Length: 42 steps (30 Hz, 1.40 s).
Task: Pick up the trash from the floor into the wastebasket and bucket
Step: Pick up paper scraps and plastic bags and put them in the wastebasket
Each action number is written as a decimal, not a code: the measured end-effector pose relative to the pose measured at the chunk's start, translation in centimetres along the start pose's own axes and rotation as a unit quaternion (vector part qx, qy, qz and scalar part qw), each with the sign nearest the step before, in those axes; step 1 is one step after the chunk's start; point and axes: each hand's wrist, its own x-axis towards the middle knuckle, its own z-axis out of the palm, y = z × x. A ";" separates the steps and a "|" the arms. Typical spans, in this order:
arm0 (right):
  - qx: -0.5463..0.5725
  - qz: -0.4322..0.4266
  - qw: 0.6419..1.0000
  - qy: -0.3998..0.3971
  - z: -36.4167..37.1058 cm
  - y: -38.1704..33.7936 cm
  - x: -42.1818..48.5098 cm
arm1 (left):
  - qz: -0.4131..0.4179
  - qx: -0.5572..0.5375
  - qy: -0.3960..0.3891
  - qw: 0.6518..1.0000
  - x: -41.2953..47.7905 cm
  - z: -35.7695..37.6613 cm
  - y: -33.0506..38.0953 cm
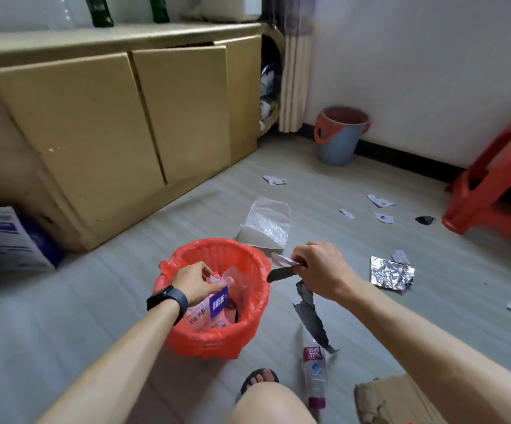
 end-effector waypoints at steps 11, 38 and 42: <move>0.110 0.046 0.992 -0.043 1.4 -0.6 0.3 | 0.188 -0.175 -0.095 0.962 -1.8 -0.7 7.9; 0.378 0.137 0.909 0.112 -8.3 4.4 -5.0 | 0.213 -0.359 -0.068 0.906 -3.3 -2.4 24.4; 0.439 0.165 0.870 0.155 -10.4 6.6 -7.4 | 0.220 -0.378 -0.087 0.895 -4.7 -1.7 28.5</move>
